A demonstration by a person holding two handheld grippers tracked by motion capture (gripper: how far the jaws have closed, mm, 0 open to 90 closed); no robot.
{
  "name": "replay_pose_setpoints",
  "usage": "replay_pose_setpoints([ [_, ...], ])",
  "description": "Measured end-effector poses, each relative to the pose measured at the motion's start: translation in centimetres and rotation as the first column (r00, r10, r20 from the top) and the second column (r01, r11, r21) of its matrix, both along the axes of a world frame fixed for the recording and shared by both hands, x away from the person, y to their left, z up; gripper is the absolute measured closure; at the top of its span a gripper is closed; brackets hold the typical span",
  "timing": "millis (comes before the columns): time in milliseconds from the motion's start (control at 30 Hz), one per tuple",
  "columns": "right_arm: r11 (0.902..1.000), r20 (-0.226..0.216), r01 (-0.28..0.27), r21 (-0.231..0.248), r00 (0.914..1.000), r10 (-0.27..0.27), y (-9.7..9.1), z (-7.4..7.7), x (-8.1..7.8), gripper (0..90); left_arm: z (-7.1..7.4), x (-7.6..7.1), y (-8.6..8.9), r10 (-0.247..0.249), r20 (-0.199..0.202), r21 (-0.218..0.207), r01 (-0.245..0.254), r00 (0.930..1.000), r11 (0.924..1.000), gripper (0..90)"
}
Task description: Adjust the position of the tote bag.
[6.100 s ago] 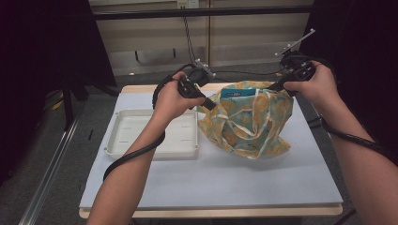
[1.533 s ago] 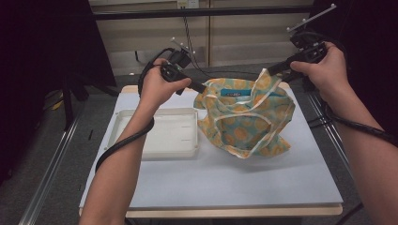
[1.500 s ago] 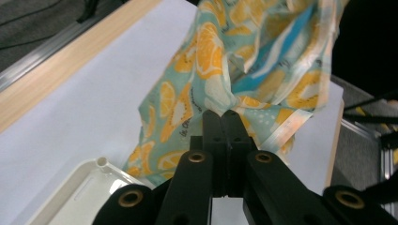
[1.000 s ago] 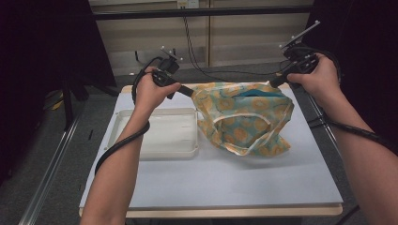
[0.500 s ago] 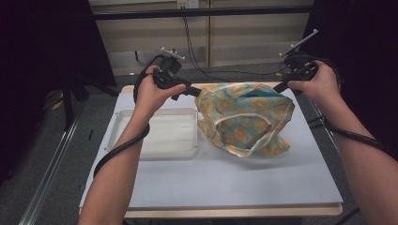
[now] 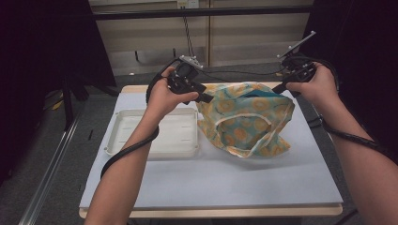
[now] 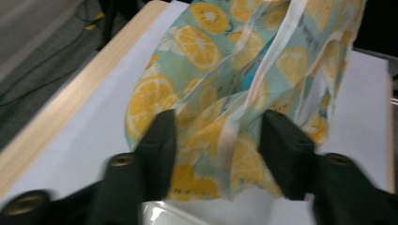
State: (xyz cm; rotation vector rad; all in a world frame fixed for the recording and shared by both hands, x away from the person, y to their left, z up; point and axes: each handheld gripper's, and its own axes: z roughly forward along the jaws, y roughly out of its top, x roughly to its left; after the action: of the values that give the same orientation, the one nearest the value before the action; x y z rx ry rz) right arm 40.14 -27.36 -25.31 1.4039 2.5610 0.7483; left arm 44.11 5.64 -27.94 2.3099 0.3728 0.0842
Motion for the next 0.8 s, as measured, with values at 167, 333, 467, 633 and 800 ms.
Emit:
replay_pose_setpoints([
  [167, 0.9999, 0.0, -0.003, 0.013, 1.0, 0.003, -0.2, -0.1, 0.1, 90.0, 0.2, 0.3, -0.6, -0.001, -0.094, -0.011, -0.001, 0.9955, 0.9999, 88.3],
  [333, 0.9993, 0.003, 0.012, 0.035, 0.9999, -0.012, -0.9, -0.1, 0.3, 90.0, 1.7, 0.8, -0.4, 0.042, -0.095, -0.059, -0.048, 0.9946, 0.9971, 89.7],
  [467, 0.9988, 0.002, 0.021, 0.044, 0.9998, -0.021, -1.5, -0.1, 0.4, 90.0, 3.0, 1.5, 0.0, 0.084, -0.094, -0.097, -0.093, 0.992, 0.991, 89.7],
  [633, 0.9986, -0.014, 0.036, 0.04, 0.9993, -0.036, -1.6, -0.2, 0.5, 90.0, 3.0, 2.7, -0.5, 0.144, -0.097, -0.089, -0.153, 0.9848, 0.9842, 89.6],
  [800, 0.9995, -0.011, 0.03, 0.013, 0.9995, -0.03, -1.7, -0.1, 0.5, 90.0, 1.7, 3.7, -1.3, 0.17, -0.102, -0.017, -0.172, 0.9802, 0.9849, 89.6],
])
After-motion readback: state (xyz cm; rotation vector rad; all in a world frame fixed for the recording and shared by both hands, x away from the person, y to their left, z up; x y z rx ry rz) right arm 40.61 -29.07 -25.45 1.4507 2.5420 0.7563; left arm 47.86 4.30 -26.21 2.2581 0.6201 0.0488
